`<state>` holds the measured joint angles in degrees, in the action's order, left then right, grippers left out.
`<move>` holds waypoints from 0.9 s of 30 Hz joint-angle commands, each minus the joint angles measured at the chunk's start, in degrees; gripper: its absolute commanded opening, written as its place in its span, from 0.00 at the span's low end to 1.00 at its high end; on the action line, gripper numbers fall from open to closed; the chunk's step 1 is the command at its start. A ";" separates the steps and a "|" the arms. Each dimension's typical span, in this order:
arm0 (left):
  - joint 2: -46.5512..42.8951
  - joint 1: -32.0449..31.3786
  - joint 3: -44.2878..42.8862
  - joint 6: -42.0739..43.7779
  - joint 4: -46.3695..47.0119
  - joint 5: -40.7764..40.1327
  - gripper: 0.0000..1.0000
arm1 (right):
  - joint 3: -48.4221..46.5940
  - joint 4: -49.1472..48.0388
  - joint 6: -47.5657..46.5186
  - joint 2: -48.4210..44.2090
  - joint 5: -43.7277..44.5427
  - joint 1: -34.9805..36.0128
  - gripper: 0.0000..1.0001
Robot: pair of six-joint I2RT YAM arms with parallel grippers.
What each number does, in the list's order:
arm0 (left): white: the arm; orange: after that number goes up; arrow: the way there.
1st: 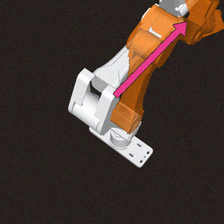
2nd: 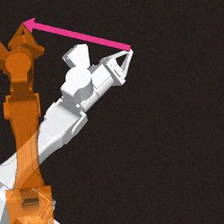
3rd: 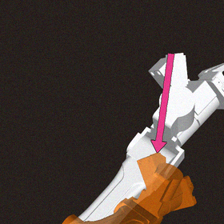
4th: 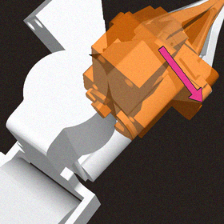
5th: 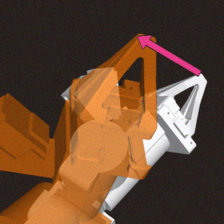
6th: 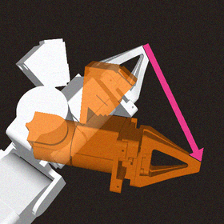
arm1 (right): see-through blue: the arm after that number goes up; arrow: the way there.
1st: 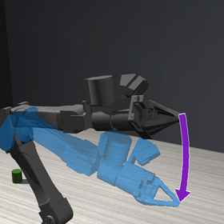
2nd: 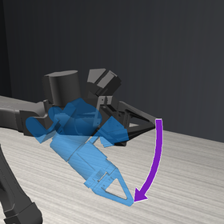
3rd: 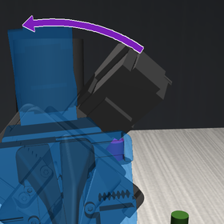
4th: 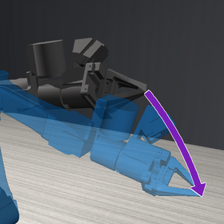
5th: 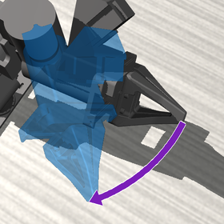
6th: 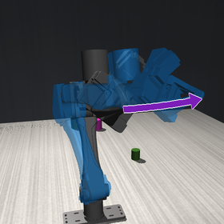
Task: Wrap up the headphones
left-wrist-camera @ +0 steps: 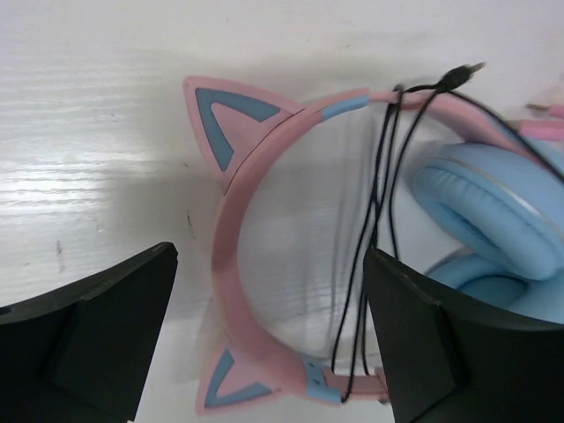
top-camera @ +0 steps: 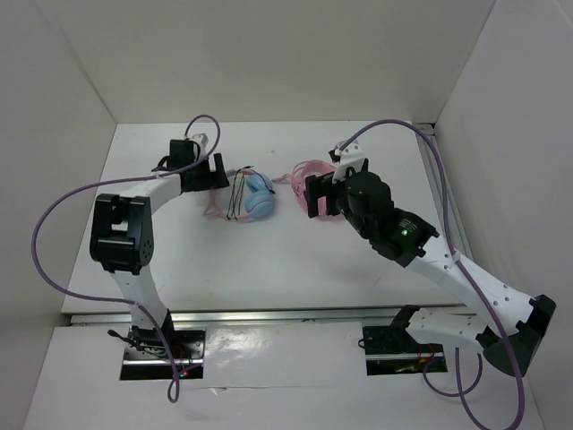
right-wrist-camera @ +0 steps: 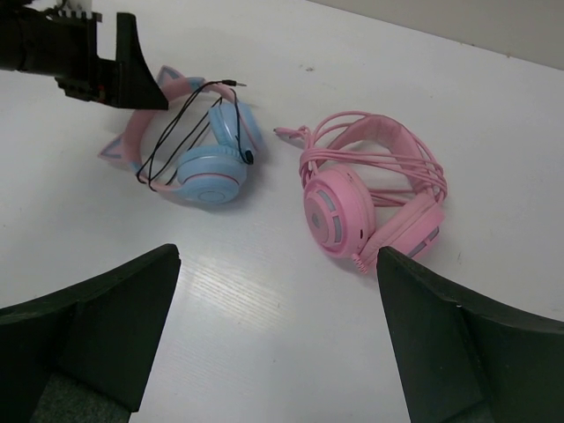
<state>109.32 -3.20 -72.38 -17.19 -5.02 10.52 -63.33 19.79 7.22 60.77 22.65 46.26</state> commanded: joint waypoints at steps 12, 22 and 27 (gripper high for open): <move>-22.64 1.97 -19.47 -8.04 -27.40 -12.48 1.00 | -16.73 13.60 3.93 0.14 10.89 0.50 1.00; -70.40 6.37 8.02 -14.10 -21.53 0.03 1.00 | -27.10 30.48 8.77 -11.10 15.31 1.02 1.00; -78.64 5.32 9.19 -11.29 -29.25 -3.40 1.00 | -30.00 32.59 8.07 -14.02 14.61 1.02 1.00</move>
<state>30.30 2.74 -64.58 -28.88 -30.04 8.51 -90.87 48.18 14.52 47.27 36.42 46.74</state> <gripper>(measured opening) 0.998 0.999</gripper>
